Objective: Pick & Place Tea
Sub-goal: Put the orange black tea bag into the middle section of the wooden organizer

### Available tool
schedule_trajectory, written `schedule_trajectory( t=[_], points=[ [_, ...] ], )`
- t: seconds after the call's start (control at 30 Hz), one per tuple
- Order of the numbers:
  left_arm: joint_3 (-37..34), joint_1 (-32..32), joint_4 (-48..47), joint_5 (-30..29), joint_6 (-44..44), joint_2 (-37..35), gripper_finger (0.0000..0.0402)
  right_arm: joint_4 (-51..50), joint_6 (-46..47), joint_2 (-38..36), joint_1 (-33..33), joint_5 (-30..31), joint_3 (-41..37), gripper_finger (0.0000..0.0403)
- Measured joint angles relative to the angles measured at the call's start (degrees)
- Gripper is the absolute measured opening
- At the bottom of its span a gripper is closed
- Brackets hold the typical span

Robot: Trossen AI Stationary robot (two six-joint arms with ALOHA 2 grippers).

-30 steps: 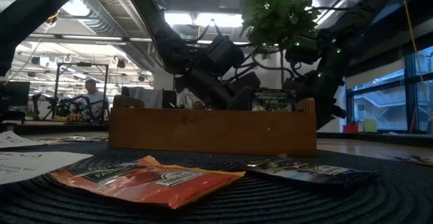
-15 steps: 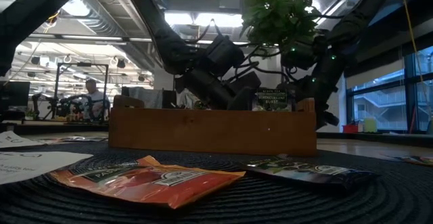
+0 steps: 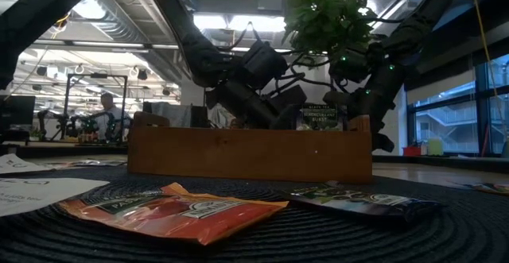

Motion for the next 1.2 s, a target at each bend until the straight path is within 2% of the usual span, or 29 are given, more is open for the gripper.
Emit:
schedule_trajectory(
  t=[0.2, 0.53, 0.63, 0.83, 0.97, 1.07, 1.2],
  points=[
    [0.0, 0.0, 0.0, 0.0, -0.1, 0.0, 0.0002, -0.3, -1.0, 0.0, 0.0, 0.1, 0.0, 0.0122],
    [0.0, 0.0, -0.1, 0.0, -0.1, 0.0, 0.0003, -0.5, -6.1, 0.0, 0.1, 0.0, -0.1, 0.0019],
    [0.0, 0.3, -1.4, 0.0, -0.5, -0.6, 0.0001, -0.5, -8.9, 0.0, 0.1, 0.0, -0.1, 0.0009],
    [-0.2, 2.7, -11.5, -0.2, -1.1, -8.7, 0.0007, -1.1, -13.5, -1.7, 0.1, 2.3, -0.1, 0.0006],
    [-4.8, 5.2, -12.7, 0.2, -2.4, -18.2, 0.0005, -1.9, -16.3, -7.7, 0.7, 4.1, -0.1, 0.0006],
    [-12.4, 6.5, -5.3, -0.1, -4.5, -26.4, 0.0003, -1.8, -18.1, -14.4, 2.5, 8.8, -0.1, 0.0006],
    [-25.7, 6.2, 15.2, -0.1, -9.1, -34.5, 0.0003, 5.3, -20.7, -23.7, 6.8, 16.3, -3.1, 0.0004]
  ],
)
